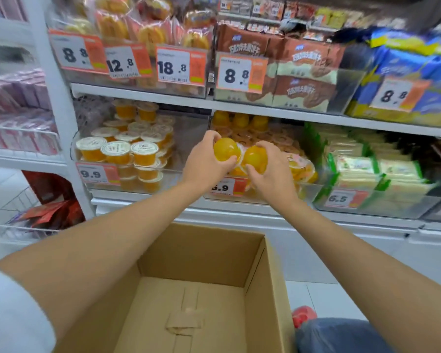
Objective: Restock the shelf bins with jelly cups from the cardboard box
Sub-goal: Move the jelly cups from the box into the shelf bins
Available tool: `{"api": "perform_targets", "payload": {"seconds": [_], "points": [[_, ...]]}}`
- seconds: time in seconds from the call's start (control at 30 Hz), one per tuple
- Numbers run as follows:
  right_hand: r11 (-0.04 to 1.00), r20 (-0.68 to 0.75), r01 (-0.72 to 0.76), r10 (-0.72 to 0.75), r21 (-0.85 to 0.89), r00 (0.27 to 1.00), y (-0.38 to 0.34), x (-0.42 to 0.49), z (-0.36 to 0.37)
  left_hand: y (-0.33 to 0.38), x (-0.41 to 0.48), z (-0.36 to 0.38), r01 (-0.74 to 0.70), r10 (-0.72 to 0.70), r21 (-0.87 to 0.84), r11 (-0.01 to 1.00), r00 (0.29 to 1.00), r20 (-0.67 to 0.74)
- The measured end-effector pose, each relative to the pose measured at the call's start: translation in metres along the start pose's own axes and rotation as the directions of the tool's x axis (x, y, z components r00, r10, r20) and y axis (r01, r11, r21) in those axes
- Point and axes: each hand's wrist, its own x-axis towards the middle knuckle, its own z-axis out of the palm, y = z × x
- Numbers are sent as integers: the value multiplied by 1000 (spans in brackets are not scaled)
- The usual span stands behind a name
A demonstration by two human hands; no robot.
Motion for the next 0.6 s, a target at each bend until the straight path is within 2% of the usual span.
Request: {"api": "perform_targets", "payload": {"seconds": [0.1,0.17,0.3,0.43,0.5,0.6], "points": [[996,-54,-84,85,16,995,21,20,-7,13,35,26,-17,17,2,1000,999,36],[990,-85,-136,137,22,987,42,38,-11,12,61,42,-29,23,95,995,998,66],[975,-89,-220,217,-24,972,87,88,-11,-3,114,59,75,-105,326,942,992,76],[932,-15,-359,359,-54,933,120,134,-3,-28,157,62,167,-243,404,900,959,145],[924,24,-362,367,-121,930,130,155,7,-41,169,66,208,-304,415,886,936,179],[932,29,-304,315,-196,949,138,181,24,-54,177,72,144,-213,346,927,962,171]]}}
